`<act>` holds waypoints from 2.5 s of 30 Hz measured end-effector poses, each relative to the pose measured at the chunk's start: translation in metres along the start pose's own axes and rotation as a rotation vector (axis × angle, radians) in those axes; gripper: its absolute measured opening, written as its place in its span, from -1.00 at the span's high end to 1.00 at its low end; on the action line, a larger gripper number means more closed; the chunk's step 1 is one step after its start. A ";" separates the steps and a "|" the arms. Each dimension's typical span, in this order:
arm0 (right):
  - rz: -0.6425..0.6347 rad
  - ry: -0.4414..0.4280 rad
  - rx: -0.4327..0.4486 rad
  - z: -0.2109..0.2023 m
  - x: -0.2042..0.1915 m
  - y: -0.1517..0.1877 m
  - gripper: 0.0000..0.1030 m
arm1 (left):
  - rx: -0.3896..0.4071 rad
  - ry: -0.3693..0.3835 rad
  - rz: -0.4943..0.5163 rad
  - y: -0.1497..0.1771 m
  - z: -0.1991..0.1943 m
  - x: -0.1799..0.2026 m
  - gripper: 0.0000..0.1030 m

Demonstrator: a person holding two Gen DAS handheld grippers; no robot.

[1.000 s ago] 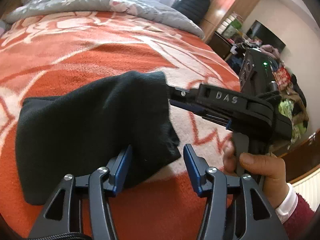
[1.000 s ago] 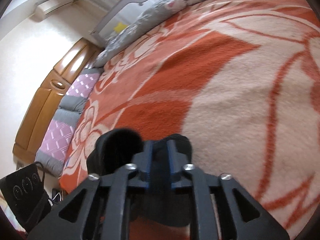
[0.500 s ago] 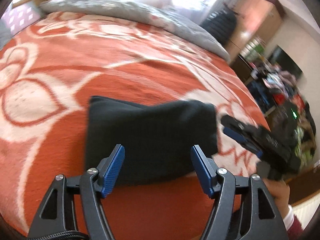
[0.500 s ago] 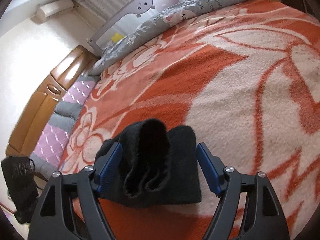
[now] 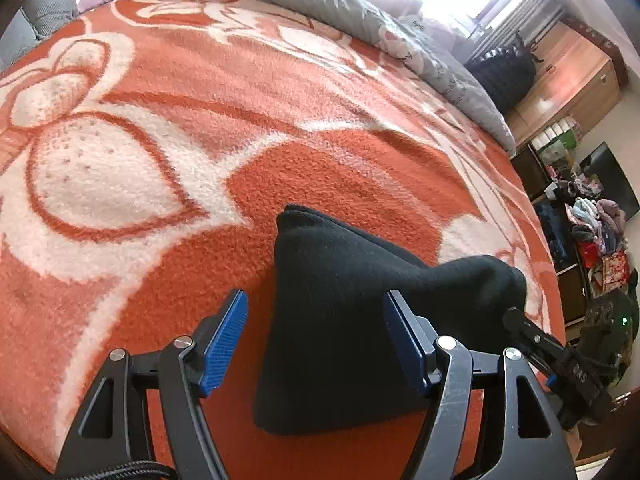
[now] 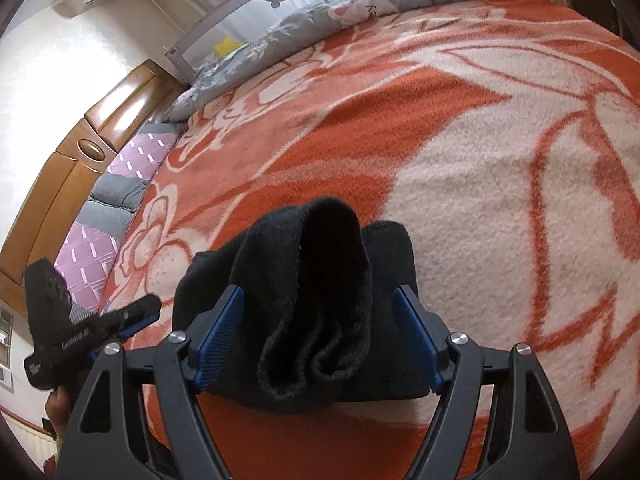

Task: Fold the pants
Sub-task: 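Open both grippers and release the folded end onto the bundle, then grasp the bundle edge with the left gripper while the right gripper grasps beside it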

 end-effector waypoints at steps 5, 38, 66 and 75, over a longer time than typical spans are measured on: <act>-0.005 -0.017 -0.008 0.010 -0.002 0.000 -0.36 | -0.041 -0.022 0.015 -0.001 0.023 0.003 -0.36; -0.088 0.136 0.098 -0.005 0.020 -0.037 -0.18 | 0.008 -0.174 0.105 -0.015 0.025 0.022 -0.30; 0.143 -0.035 0.045 0.000 0.066 0.012 -0.16 | -0.164 -0.067 0.045 0.036 0.040 0.005 -0.40; 0.192 -0.145 0.002 0.012 0.061 0.025 -0.16 | -0.203 0.033 -0.002 0.039 0.052 0.010 -0.17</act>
Point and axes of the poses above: each gripper's, at about its wrist camera, not at the fingertips, and z roughly the way its jaws point, x to its right, y to its underside, the point moved 8 cm from there along z, roughly the way its jaws point, and after that the axes turned 13 degrees about -y, right-handed, at the moved point
